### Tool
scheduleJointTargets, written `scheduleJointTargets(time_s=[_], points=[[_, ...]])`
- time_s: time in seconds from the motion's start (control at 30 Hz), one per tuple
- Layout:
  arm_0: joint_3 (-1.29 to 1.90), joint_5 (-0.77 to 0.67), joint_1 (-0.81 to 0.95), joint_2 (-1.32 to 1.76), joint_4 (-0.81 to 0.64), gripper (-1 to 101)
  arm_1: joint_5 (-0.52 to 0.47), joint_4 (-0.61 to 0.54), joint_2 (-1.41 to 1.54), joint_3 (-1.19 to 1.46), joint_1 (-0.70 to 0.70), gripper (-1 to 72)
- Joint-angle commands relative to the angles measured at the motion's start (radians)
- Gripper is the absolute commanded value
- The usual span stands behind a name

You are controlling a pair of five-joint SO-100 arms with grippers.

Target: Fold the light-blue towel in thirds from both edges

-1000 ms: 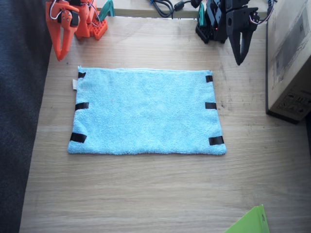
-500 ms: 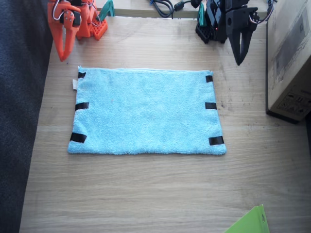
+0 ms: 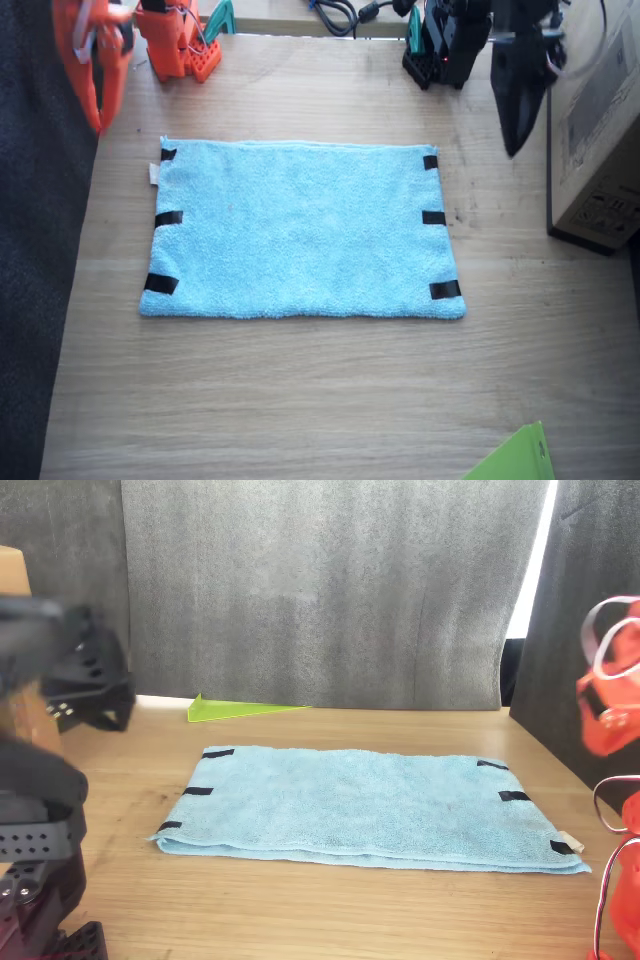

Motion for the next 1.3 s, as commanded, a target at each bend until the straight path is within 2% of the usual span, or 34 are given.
scheduleJointTargets(time_s=[0.0,0.17,0.3,0.37,0.57,0.87,1.0,1.27], points=[[-0.181,0.051,-0.018,-0.245,0.035,0,0.032,-0.009,-0.130,-0.086,0.069,-0.1],[-0.152,0.058,-0.103,-0.253,0.000,0,0.057,-0.021,-0.270,-0.114,0.137,0.8],[-0.155,0.066,-0.143,-0.252,0.005,1,0.054,-0.029,-0.328,-0.141,0.129,13.8],[-0.156,0.058,-0.161,-0.258,0.014,9,0.055,-0.020,-0.356,-0.152,0.129,20.2],[-0.114,0.048,-0.199,-0.255,0.012,21,0.061,-0.002,-0.370,-0.146,0.117,23.7],[-0.038,0.064,-0.204,-0.149,0.032,27,-0.003,0.008,-0.242,-0.078,0.069,37.6],[-0.032,0.081,-0.206,-0.133,0.043,28,-0.023,0.015,-0.253,-0.069,0.040,40.2],[-0.057,0.077,-0.281,-0.175,0.058,29,-0.028,0.005,-0.308,-0.066,0.044,40.7]])
